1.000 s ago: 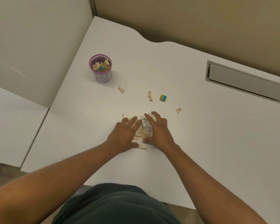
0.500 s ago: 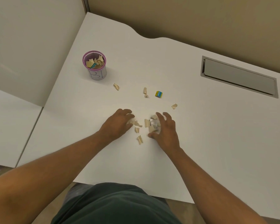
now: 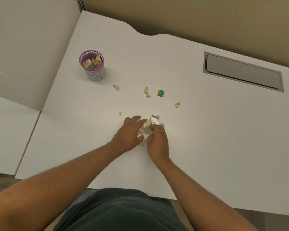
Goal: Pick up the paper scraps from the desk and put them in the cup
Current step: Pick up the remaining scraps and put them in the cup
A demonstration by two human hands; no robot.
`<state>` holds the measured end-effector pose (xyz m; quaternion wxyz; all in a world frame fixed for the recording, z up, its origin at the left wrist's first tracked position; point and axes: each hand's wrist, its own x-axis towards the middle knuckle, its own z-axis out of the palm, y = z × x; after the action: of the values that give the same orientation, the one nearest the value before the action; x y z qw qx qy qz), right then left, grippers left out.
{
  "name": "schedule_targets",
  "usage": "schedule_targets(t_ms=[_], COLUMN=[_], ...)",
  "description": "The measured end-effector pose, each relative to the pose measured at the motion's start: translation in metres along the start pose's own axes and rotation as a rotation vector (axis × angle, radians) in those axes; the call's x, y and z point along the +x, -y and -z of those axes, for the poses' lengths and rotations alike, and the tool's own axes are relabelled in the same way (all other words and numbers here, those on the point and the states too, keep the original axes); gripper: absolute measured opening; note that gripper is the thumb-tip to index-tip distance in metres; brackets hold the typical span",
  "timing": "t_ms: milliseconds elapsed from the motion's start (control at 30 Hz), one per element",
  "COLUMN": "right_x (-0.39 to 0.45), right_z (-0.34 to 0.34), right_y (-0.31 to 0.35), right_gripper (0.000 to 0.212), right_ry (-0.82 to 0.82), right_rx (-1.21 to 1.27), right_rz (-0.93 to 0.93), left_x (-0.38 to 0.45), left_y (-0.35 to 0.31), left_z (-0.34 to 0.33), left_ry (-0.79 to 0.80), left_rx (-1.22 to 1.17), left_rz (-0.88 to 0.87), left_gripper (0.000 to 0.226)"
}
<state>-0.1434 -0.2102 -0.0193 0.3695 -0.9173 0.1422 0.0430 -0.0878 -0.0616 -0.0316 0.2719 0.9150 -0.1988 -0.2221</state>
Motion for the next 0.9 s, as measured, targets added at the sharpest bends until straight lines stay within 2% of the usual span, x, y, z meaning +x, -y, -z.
schedule_targets(t_ms=[100, 200, 367, 533, 667, 733, 833, 900], right_x=[0.018, 0.04, 0.062, 0.084, 0.104, 0.107, 0.098, 0.084], right_z=[0.01, 0.015, 0.01, 0.004, 0.008, 0.014, 0.017, 0.015], right_y=[-0.01, -0.013, -0.004, 0.019, 0.023, 0.013, -0.008, -0.02], right_gripper=[0.024, 0.023, 0.022, 0.023, 0.032, 0.031, 0.041, 0.041], right_ry=[-0.079, -0.03, -0.006, -0.063, -0.037, -0.007, 0.189, 0.205], right_rx=[-0.153, -0.204, -0.295, -0.264, -0.157, -0.254, -0.452, -0.49], right_rz=[-0.01, -0.017, 0.069, 0.169, 0.149, 0.197, 0.262, 0.272], left_x=[-0.002, -0.006, -0.017, -0.029, -0.031, -0.03, -0.026, -0.022], left_y=[0.003, 0.004, 0.011, 0.016, 0.018, 0.02, 0.024, 0.026], left_z=[0.004, 0.007, 0.005, 0.004, 0.003, 0.001, -0.002, -0.005], left_ry=[-0.032, -0.041, -0.03, -0.04, -0.074, -0.1, -0.076, -0.038], left_rx=[0.147, 0.288, 0.305, 0.293, 0.333, 0.355, 0.384, 0.399], left_rz=[-0.046, -0.069, -0.064, -0.07, -0.072, -0.059, 0.055, 0.139], left_gripper=[0.069, 0.069, 0.07, 0.064, 0.065, 0.072, 0.095, 0.111])
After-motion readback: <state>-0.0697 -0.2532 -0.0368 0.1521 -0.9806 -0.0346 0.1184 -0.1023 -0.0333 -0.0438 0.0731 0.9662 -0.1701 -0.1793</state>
